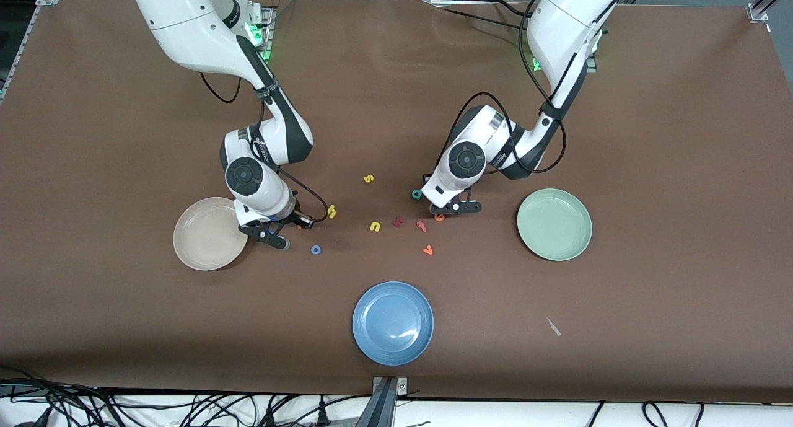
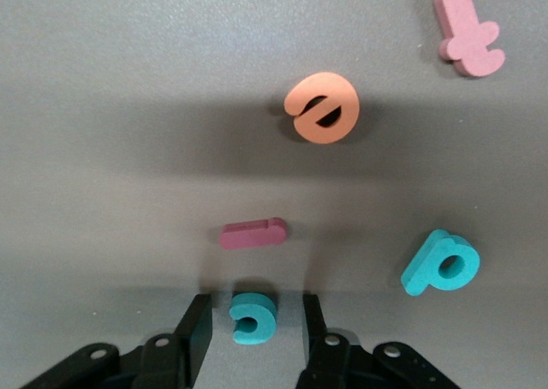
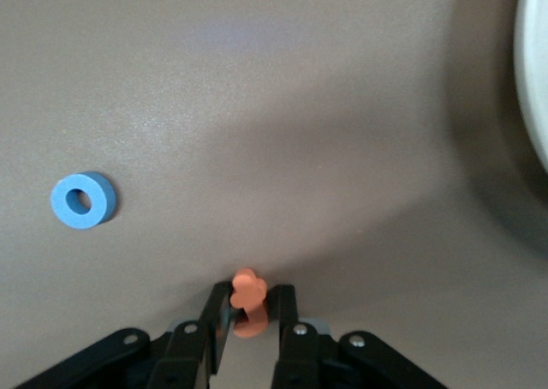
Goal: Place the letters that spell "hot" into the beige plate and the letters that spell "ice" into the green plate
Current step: 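Grasp the orange 3 with the right gripper while the left gripper grasps the c, then carry the 3 to the beige plate while the left gripper carries the c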
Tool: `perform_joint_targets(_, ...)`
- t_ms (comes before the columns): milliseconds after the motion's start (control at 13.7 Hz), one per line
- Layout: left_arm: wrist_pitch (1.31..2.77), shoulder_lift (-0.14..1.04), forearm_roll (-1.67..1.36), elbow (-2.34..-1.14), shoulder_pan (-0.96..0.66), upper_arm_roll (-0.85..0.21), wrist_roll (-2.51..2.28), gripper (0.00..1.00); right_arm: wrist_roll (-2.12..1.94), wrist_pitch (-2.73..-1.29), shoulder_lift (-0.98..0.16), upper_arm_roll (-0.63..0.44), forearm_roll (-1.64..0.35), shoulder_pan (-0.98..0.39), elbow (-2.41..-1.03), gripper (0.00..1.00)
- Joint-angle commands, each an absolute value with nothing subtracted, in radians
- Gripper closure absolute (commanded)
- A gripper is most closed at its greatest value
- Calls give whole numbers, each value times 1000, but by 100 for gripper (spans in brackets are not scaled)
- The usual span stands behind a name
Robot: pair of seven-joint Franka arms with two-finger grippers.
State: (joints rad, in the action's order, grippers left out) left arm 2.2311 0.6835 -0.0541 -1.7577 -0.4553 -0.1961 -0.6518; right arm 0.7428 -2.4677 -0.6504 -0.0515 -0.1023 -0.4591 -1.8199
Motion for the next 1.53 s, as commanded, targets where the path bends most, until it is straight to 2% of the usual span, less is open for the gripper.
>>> perform_joint_targets(0,2246,687,-28,-1763,-466,-189,-655,56,733,-2484,-672,-48,-123,-459,-1813,83)
perform_joint_targets(146,2249,693,-28,-1763,-466,-189,-655,64,723,-2480,-670,-49,-124,-459,-1802,95)
perform_joint_targets(219,2267,695,-28,-1764,-471,-189,-653,67,718,-2470,-667,-49,-123,-457,-1789,98)
perform_joint_targets(438,2270,695,-28,-1763,-471,-189,-653,89,634,-2340,-629,-70,-120,-437,-1746,100)
perform_joint_targets(730,2228,670,-28,-1749,-468,-186,-647,94,305,-2243,-568,-187,-121,-431,-1769,100)
perform_joint_targets(876,2171,637,-28,-1727,-457,-183,-643,94,148,-2252,-560,-244,-126,-431,-1801,100)
perform_joint_targets(1095,2045,597,-28,-1668,-422,-176,-582,95,30,-2304,-558,-285,-127,-425,-1844,94)
perform_joint_targets(1168,2019,582,-28,-1655,-407,-173,-540,95,-18,-2339,-551,-297,-127,-425,-1870,87)
perform_joint_targets(1241,2002,563,-28,-1655,-388,-163,-488,95,-50,-2379,-540,-299,-129,-423,-1891,53)
perform_joint_targets(1314,1993,549,-28,-1655,-370,-150,-421,95,-48,-2378,-535,-298,-144,-425,-1887,1)
perform_joint_targets(1460,1990,538,-28,-1655,-350,-103,-265,94,-11,-2376,-525,-270,-214,-434,-1876,0)
